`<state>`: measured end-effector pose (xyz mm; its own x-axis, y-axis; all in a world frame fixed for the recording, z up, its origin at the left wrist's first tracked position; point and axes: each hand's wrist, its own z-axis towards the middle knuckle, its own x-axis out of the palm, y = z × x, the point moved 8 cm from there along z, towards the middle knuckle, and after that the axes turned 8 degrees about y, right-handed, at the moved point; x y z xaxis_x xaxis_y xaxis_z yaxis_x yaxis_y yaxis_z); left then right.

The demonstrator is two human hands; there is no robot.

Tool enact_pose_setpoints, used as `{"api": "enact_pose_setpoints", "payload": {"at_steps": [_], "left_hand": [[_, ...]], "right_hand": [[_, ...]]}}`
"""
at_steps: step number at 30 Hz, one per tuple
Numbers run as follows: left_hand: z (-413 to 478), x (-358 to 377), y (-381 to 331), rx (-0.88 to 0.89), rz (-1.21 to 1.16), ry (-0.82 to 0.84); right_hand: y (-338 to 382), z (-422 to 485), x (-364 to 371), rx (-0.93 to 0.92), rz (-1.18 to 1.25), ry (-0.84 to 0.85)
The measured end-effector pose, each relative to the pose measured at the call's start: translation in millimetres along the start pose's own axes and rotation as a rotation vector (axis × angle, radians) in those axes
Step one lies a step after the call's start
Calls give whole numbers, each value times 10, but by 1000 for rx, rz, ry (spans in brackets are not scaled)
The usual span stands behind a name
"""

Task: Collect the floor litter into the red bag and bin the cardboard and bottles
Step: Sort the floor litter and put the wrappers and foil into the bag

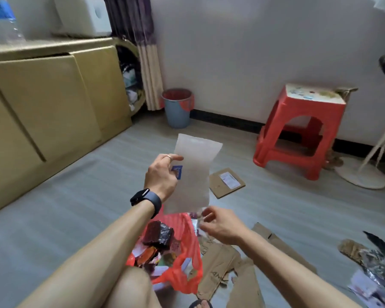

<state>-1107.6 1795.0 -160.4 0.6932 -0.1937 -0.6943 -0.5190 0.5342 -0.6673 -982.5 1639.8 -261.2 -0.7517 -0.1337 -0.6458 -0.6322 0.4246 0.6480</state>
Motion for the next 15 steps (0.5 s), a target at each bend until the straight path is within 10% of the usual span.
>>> {"api": "enact_pose_setpoints", "payload": {"at_steps": [7, 15], "left_hand": [[-18, 816, -792, -65, -522, 335], [-307, 1614, -1446, -138, -949, 732]], "right_hand": [[-746, -1021, -1442, 89, 245, -627], [-1252, -1732, -1549, 43, 547, -495]]}}
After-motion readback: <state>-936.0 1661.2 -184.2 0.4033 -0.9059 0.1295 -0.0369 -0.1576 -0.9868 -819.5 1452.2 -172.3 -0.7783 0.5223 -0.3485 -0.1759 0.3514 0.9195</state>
